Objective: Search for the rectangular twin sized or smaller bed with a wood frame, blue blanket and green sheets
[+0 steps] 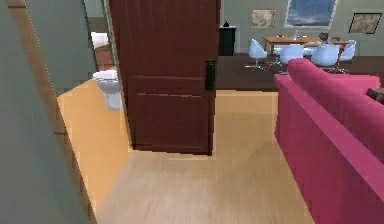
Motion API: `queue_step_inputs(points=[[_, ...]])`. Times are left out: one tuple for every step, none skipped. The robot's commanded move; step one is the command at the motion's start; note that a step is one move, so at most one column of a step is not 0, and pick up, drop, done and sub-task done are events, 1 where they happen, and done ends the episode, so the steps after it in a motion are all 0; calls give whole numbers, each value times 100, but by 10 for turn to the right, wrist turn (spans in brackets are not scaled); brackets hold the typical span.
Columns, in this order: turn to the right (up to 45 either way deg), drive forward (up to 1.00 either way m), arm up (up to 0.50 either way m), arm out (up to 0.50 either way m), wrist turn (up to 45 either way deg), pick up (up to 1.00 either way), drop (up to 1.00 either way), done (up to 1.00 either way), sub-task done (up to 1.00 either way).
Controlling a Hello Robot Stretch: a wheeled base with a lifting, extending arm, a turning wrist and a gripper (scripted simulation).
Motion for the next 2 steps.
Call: queue_step_inputs(points=[[-60,0,0,0,0,0,0,0,0],[-30,0,0,0,0,0,0,0,0]])
